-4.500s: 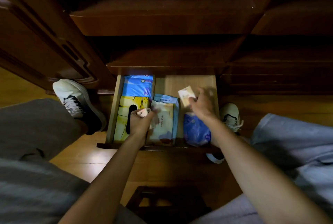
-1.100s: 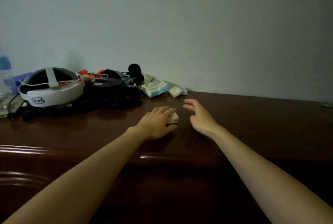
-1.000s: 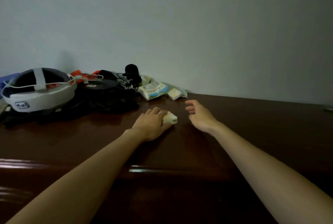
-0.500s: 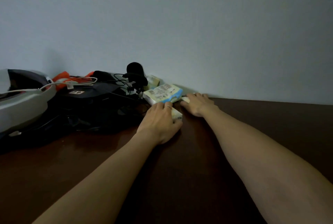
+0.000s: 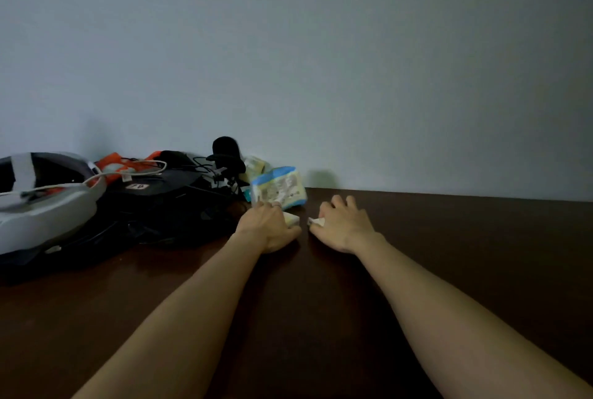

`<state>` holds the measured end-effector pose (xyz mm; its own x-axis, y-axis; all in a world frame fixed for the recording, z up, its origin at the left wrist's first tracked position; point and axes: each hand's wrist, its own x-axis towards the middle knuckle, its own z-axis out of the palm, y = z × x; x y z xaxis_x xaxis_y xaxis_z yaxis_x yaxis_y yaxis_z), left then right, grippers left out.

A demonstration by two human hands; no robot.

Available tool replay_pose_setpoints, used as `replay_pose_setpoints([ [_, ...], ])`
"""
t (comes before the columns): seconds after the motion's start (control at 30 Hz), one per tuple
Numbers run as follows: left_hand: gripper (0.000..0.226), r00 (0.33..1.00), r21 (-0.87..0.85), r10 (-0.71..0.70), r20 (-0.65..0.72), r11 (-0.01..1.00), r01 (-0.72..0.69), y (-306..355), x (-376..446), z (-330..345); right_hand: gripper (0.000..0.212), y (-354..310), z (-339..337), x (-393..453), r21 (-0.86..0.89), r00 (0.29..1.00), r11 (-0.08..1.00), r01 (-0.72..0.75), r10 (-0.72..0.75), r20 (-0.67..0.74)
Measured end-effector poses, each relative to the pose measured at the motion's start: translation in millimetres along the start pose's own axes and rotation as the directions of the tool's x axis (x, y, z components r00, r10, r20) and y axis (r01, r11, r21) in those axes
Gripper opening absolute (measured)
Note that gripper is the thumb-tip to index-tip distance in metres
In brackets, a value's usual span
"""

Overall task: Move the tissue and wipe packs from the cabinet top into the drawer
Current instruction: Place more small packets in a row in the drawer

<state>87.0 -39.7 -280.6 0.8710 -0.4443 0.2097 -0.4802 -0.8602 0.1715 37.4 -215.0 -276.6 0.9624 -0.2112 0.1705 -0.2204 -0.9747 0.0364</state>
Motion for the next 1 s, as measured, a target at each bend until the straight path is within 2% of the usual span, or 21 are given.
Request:
replay_pose_setpoints([
  [0.1,0.077,0.999,-0.002,0.036,0.027,0.999,-0.036,12,-39,-8,0.056,0,-7,-39,0.039,1.000,0.999,-0.006,0.006,-0.010],
  [0.37,0.071,0.976,-0.144,0.212,-0.043,0.966,-0.216,27,-187,-29,0.040,4,-36,-160,0.187,0.995,0.982,0.027,-0.008,-0.099],
  [0.47,0.065,0.967,-0.173,0.230,-0.113,0.954,-0.247,31,-232,-35,0.054,0,-43,-199,0.225,0.993,0.974,-0.018,0.043,-0.108],
  [0.53,0.061,0.965,-0.202,0.219,-0.148,0.948,-0.246,33,-259,-36,0.068,-2,-40,-220,0.184,0.997,0.980,-0.073,0.079,-0.025],
  [0.63,0.057,0.951,-0.228,0.211,-0.227,0.938,-0.262,31,-293,-32,0.071,-4,-33,-245,0.243,0.995,0.965,-0.093,0.083,0.048],
  [0.8,0.040,0.887,-0.311,0.137,-0.440,0.904,-0.293,28,-341,-12,0.065,-14,-31,-279,0.176,0.986,0.984,-0.031,0.058,-0.155],
  [0.9,0.025,0.908,-0.448,0.028,-0.418,0.863,-0.232,30,-357,-2,0.060,-21,-29,-287,0.159,0.963,0.985,-0.071,0.109,-0.247],
  [1.0,0.019,0.932,-0.569,-0.045,-0.359,0.802,-0.181,29,-360,6,0.066,-20,-30,-286,0.189,0.932,0.972,-0.141,0.195,-0.306],
])
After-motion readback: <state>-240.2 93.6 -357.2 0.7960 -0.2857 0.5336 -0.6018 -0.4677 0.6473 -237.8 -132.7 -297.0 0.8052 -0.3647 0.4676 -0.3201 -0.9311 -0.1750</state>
